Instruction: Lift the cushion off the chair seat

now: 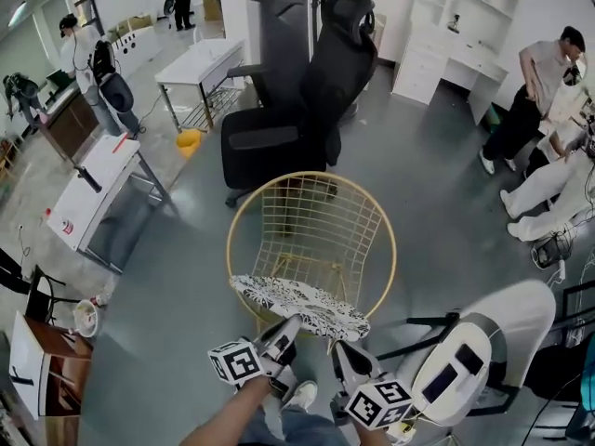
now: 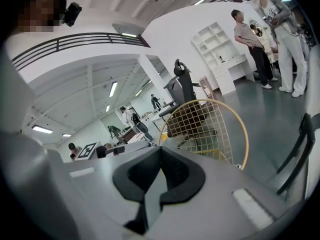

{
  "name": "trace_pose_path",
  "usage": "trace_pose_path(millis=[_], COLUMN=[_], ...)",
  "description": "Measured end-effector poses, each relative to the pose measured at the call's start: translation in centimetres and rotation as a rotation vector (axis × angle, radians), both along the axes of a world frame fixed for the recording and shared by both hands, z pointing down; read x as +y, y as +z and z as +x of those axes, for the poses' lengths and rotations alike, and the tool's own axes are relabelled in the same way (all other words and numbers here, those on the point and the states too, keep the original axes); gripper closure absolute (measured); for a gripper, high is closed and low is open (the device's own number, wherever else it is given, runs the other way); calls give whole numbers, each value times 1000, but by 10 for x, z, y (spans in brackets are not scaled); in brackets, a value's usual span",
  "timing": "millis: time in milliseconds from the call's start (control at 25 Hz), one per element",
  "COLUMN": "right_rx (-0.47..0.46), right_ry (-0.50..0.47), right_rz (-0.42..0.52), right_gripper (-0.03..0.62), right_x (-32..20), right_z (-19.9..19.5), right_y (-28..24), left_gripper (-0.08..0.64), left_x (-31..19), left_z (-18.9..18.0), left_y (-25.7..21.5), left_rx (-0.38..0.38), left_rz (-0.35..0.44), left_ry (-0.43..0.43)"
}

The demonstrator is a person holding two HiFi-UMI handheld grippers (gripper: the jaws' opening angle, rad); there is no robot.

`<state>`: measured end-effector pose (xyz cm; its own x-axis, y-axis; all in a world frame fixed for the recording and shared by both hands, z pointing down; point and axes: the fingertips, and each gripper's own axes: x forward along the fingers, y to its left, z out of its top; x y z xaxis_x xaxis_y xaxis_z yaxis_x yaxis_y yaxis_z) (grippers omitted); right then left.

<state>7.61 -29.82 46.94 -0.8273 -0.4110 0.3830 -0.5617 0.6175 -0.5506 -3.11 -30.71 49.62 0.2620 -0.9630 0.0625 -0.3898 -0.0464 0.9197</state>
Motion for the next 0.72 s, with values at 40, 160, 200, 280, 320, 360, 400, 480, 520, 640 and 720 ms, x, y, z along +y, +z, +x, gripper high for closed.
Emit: trace_pose_path(millis=[40,160,200,280,320,360,400,480,520,640,720], right_rx=[-6,-21,-27,-35,-34,-29,-25,-19,-17,-9,-2], right_ry=[0,0,2,8,10,13,18,27,30,47,59], right_rz=[11,37,45,67,82,99,116,145,158,196,217], right_gripper=[597,597,597,597,597,595,597,597,597,597,597], right_x=[0,1,2,6,8,10,11,14,16,20,24], right_z=[1,2,1,-2,-2,-3,-4,-7,-9,-16,-21], right_y=[-6,-22,-27,-38,-43,-48,-53,-62,-66,-77,-83], left_gripper=[549,549,549,549,549,549,549,549,549,549,549], left_x=[2,11,15,22,26,30,34,41,44,54,63], left_z=[0,3,4,4,3,2,1,-3,-6,-16,-22], left_y=[-5,-25,-32,-48,-56,-63,-71,-85,-92,-108,-116], left_rx=[-6,-21,-25,-46,-52,-58,-66,-85,-92,-109,-125], left_rz=[1,5,10,22,29,37,44,57,66,89,97], left_ry=[-6,-8,-4,2,0,-4,-7,-13,-19,-33,-37])
